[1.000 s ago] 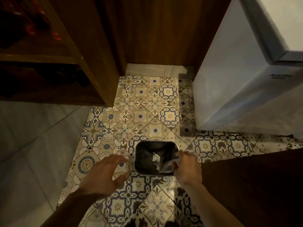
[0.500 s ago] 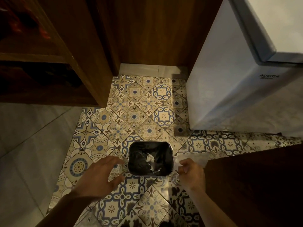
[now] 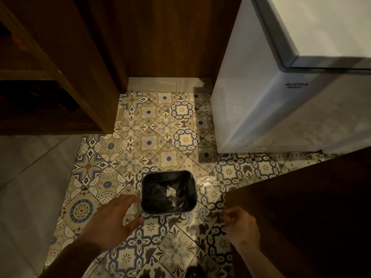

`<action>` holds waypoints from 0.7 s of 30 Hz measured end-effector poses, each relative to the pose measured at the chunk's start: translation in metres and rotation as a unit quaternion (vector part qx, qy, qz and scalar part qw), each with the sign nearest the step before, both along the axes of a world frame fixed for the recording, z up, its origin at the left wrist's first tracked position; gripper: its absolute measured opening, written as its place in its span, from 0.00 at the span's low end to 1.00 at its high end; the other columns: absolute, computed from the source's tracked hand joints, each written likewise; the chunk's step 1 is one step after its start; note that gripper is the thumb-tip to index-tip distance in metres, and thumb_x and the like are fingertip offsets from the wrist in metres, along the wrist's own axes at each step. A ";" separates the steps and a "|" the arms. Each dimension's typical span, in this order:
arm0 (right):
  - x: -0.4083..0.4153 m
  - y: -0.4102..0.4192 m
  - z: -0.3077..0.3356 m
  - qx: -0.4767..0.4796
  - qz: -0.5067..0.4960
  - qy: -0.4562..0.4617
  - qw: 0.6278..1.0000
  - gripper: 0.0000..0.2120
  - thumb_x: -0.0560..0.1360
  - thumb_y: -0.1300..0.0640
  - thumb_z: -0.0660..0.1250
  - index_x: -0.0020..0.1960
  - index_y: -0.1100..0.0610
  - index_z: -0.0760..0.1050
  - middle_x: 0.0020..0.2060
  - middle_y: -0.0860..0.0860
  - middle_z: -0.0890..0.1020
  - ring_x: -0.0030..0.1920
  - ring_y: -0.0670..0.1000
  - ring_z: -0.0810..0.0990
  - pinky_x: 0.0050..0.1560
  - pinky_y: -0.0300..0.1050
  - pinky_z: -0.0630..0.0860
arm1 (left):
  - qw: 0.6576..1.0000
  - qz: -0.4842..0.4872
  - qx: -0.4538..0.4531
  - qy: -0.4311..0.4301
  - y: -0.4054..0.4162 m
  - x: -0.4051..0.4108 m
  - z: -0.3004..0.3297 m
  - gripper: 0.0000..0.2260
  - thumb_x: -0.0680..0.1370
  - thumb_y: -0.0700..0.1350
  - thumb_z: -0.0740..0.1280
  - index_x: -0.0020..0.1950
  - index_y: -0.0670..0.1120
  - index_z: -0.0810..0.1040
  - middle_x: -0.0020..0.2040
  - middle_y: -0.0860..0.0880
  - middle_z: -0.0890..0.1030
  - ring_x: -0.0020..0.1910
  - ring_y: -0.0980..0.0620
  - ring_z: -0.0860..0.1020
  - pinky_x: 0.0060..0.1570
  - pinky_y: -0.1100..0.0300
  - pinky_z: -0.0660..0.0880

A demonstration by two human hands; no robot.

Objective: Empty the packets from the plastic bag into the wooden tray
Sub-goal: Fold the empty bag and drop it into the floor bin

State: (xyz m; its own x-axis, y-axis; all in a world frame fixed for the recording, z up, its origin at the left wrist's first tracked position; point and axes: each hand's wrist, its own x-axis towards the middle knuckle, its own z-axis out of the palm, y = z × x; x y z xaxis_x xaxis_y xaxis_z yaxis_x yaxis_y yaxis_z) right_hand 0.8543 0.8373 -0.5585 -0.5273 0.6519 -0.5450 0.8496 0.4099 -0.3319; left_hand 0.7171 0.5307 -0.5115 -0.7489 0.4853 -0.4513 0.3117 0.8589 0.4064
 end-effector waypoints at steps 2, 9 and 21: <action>0.004 0.010 0.002 -0.014 0.008 -0.014 1.000 0.06 0.77 0.53 0.69 0.50 0.41 0.76 0.47 0.42 0.81 0.47 0.46 0.80 0.46 0.46 0.80 | 1.000 -0.002 -0.003 -0.001 0.013 0.000 0.002 0.24 0.76 0.62 0.67 0.70 0.60 0.68 0.69 0.60 0.71 0.67 0.58 0.71 0.65 0.57 0.69; -0.001 0.042 -0.014 -0.084 0.028 0.007 0.996 0.08 0.79 0.59 0.68 0.49 0.46 0.74 0.46 0.46 0.80 0.43 0.40 0.77 0.39 0.36 0.73 | 1.000 0.001 0.002 -0.011 0.060 -0.015 -0.005 0.24 0.75 0.60 0.69 0.69 0.60 0.69 0.68 0.58 0.74 0.65 0.57 0.73 0.60 0.59 0.72; -0.070 0.070 -0.109 -0.061 0.049 -0.076 0.994 0.07 0.77 0.53 0.70 0.54 0.46 0.78 0.52 0.48 0.80 0.55 0.49 0.79 0.55 0.47 0.78 | 0.993 -0.055 0.036 -0.095 0.156 -0.112 -0.099 0.21 0.77 0.57 0.68 0.68 0.57 0.70 0.58 0.60 0.71 0.58 0.57 0.71 0.58 0.59 0.68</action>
State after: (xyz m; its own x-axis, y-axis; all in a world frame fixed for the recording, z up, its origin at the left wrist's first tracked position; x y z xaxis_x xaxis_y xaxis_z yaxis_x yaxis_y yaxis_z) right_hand 0.7848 0.9072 -0.6672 -0.4912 0.5254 -0.6948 0.8516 0.4575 -0.2560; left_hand 0.6048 0.6868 -0.6104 -0.5934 0.5956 -0.5414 0.3138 0.7906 0.5258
